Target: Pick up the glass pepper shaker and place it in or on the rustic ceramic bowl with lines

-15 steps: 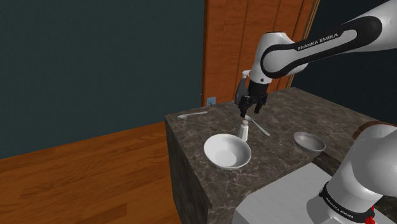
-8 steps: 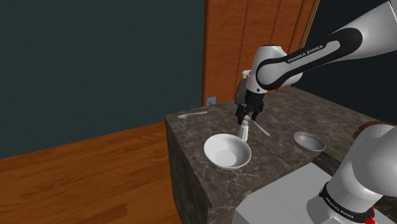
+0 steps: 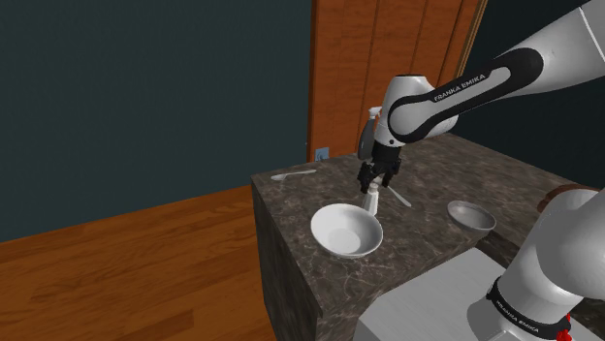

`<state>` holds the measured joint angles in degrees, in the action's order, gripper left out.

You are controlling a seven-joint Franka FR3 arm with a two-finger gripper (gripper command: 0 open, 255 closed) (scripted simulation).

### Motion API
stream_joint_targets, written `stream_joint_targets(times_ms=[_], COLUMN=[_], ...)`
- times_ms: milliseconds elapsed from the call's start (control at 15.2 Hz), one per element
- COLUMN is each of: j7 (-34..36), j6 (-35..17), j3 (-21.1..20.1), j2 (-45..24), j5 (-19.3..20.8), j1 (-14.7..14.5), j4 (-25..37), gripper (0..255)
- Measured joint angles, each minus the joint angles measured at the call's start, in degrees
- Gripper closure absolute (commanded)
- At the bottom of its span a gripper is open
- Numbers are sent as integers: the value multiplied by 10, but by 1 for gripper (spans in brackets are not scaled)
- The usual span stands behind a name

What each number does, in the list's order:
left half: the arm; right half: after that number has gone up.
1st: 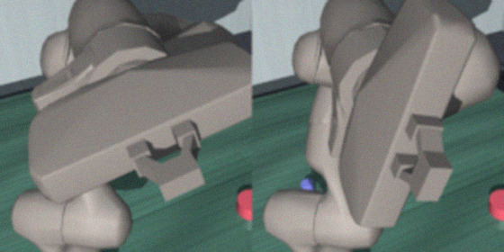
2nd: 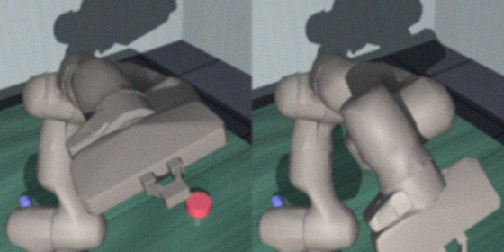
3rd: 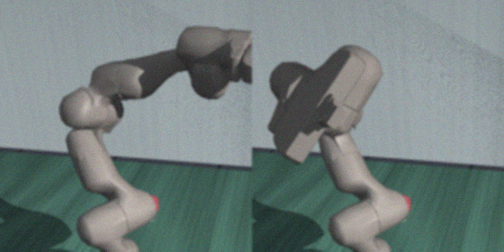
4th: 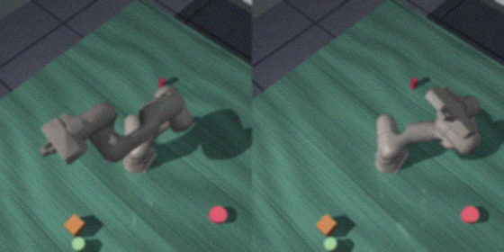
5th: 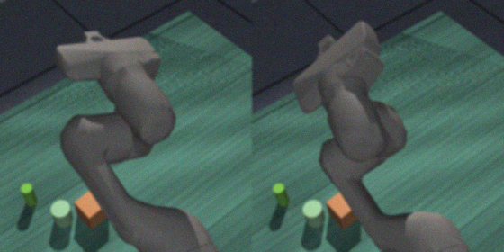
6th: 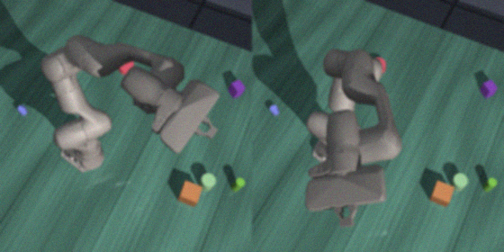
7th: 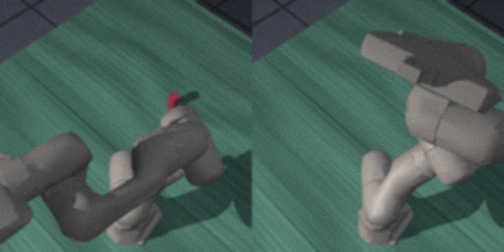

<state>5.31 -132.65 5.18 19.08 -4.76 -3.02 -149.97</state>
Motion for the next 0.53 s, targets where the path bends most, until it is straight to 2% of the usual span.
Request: stream_joint_targets(times_ms=[66,528], j7=[0,0], j6=[0,0], j3=[0,0], j2=[0,1], j5=[0,0], j1=[0,0], j4=[0,2], gripper=[255,255])
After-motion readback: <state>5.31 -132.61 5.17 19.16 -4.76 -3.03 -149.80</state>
